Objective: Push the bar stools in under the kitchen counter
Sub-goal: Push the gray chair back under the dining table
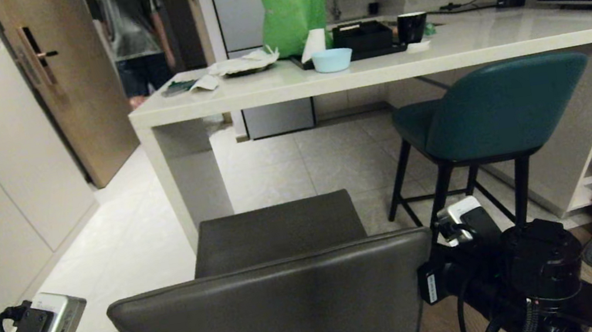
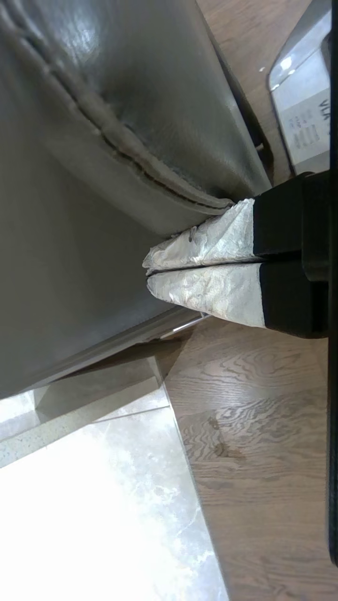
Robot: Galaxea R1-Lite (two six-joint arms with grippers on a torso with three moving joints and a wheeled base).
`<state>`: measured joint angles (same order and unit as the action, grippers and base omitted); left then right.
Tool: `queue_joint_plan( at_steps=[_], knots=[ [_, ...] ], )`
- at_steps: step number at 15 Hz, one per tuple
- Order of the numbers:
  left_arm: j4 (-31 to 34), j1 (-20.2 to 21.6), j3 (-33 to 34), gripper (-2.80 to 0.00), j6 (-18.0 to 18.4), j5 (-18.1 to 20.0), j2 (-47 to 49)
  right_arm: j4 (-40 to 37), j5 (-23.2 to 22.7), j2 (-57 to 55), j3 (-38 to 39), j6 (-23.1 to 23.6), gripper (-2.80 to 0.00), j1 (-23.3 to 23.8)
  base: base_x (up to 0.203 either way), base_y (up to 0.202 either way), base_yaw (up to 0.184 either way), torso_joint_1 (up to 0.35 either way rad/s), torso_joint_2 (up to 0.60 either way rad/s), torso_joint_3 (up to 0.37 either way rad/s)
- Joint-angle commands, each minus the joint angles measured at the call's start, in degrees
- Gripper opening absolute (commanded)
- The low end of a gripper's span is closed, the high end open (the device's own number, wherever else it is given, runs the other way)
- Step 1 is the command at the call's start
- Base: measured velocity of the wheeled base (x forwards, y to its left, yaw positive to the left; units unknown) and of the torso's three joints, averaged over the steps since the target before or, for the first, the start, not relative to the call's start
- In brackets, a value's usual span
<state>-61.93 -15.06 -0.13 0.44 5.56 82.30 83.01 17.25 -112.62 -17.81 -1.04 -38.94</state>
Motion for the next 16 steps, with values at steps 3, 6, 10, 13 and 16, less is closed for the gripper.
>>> queue_joint_plan(
  at_steps=[3, 6, 10, 13, 16],
  knots=[
    [-0.3, -0.4, 0.3, -2.80, 0.0, 0.2, 0.0, 0.6, 0.1, -0.6, -0.6, 0.1, -2.80, -0.1, 0.169, 0.000, -0.001, -0.001, 0.01, 0.003],
    [-0.3, -0.4, 0.3, -2.80, -0.1, 0.2, 0.1, 0.6, 0.1, -0.7, -0.6, 0.1, -2.80, -0.2, 0.191, 0.000, -0.001, -0.002, 0.00, 0.005],
    [-0.4, -0.5, 0.0, -2.80, 0.0, 0.2, 0.9, 0.7, 0.2, -0.6, 0.0, 0.1, -2.80, -0.5, 0.187, 0.000, 0.003, 0.004, 0.00, 0.002],
    [-0.6, -0.9, -0.6, -2.80, 0.1, 0.2, 2.3, 2.2, 0.2, -0.6, 1.0, 0.0, -2.80, -1.5, 0.186, 0.000, 0.000, -0.006, 0.00, 0.004],
    [-0.6, -1.2, -3.2, -2.80, 0.2, 0.2, 4.6, 3.5, 0.2, -0.6, 2.9, 0.1, -2.80, -2.8, 0.177, 0.000, 0.003, 0.002, -0.01, 0.007]
  ],
)
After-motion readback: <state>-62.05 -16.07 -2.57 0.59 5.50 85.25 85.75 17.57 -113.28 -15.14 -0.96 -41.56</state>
